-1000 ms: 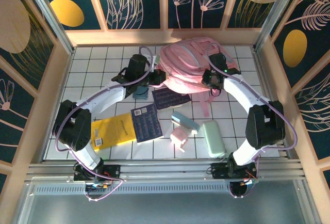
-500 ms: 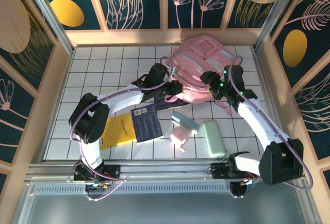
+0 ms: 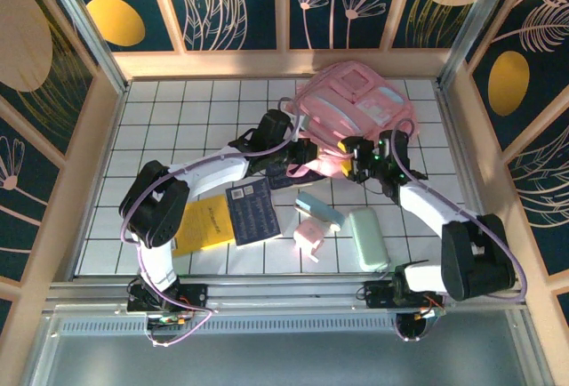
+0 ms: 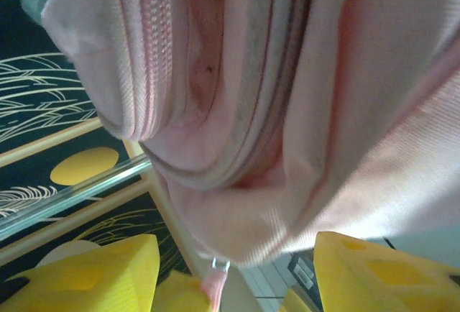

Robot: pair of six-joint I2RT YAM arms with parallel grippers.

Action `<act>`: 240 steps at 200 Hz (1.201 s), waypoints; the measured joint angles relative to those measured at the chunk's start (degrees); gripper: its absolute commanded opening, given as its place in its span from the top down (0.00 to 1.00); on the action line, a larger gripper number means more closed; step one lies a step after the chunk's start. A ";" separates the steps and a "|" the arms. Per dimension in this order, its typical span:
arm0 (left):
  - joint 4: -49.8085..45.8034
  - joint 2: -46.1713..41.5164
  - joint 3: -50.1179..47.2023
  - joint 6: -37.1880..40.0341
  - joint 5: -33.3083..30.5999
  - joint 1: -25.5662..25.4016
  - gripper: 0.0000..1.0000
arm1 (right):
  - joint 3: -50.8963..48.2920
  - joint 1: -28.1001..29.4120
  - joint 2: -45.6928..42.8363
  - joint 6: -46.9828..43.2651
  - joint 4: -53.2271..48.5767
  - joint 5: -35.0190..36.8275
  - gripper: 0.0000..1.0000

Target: Pack the student bag

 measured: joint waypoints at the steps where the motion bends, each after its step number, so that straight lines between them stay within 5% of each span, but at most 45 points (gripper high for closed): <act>1: 0.00 0.00 0.00 0.00 -0.02 -0.02 1.00 | 0.02 0.02 0.13 -0.22 0.11 -0.02 0.59; 25: 0.07 0.00 0.00 0.04 -0.09 -0.22 1.00 | 0.46 -0.04 2.84 -0.15 1.90 0.26 1.00; 136: -2.82 -1.55 0.02 8.76 -7.48 -0.79 1.00 | 5.46 -2.19 1.36 -5.27 -3.63 -0.59 1.00; 240: -3.37 -2.78 0.33 11.45 -12.33 2.27 1.00 | 10.93 -10.12 -2.36 -15.28 -15.80 -7.74 1.00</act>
